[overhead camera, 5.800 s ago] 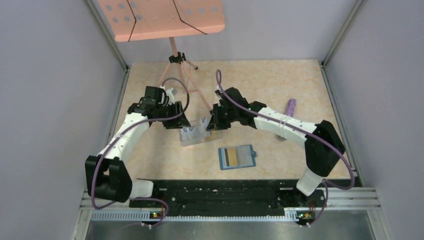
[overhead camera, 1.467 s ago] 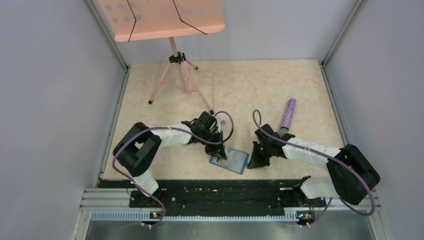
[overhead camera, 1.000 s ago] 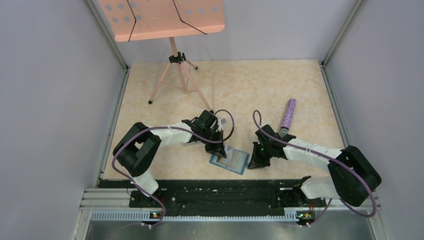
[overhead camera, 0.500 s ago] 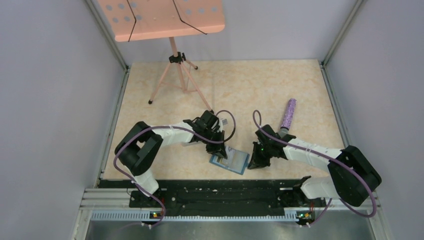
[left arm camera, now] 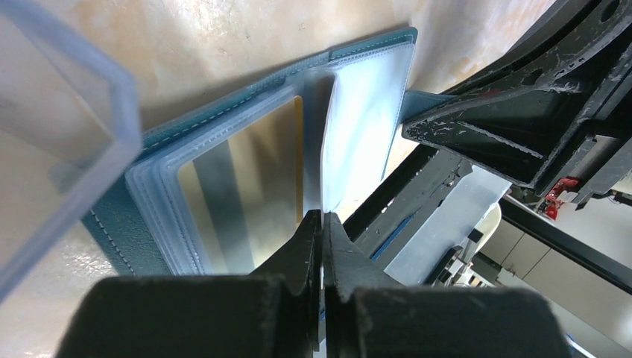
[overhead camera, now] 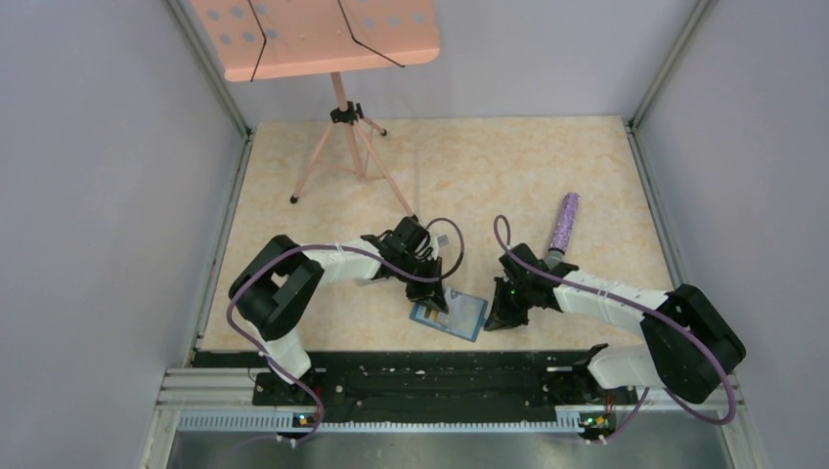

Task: Put the credit cards into the card holder
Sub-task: Insert the credit card into the card holder.

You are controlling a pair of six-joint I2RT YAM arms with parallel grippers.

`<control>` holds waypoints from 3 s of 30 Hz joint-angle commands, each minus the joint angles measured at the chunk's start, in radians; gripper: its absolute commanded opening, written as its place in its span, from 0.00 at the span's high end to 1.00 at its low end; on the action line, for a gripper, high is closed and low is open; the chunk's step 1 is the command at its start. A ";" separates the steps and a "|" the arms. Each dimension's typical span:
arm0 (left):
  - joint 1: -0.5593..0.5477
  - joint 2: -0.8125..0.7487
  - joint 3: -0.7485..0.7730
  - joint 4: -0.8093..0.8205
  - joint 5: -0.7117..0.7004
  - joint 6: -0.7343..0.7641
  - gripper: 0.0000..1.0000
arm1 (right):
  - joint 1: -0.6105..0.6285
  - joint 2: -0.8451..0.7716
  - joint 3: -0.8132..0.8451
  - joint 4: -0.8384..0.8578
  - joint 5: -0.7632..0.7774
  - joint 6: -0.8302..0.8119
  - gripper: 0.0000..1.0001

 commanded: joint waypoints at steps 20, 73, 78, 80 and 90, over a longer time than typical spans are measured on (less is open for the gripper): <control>-0.009 0.025 0.003 -0.047 0.045 0.038 1.00 | 0.011 0.024 0.018 0.012 0.008 -0.028 1.00; -0.117 0.158 0.274 -0.274 0.038 0.101 0.66 | 0.012 0.024 0.050 0.025 -0.002 -0.031 1.00; -0.131 0.146 0.292 -0.312 -0.002 0.124 0.61 | 0.011 0.020 0.064 0.005 0.017 -0.035 1.00; -0.132 0.115 0.292 -0.332 -0.059 0.137 0.55 | 0.011 0.018 0.071 -0.008 0.029 -0.038 1.00; -0.131 -0.040 0.287 -0.456 -0.350 0.176 0.44 | -0.002 0.029 0.153 -0.112 0.119 -0.100 1.00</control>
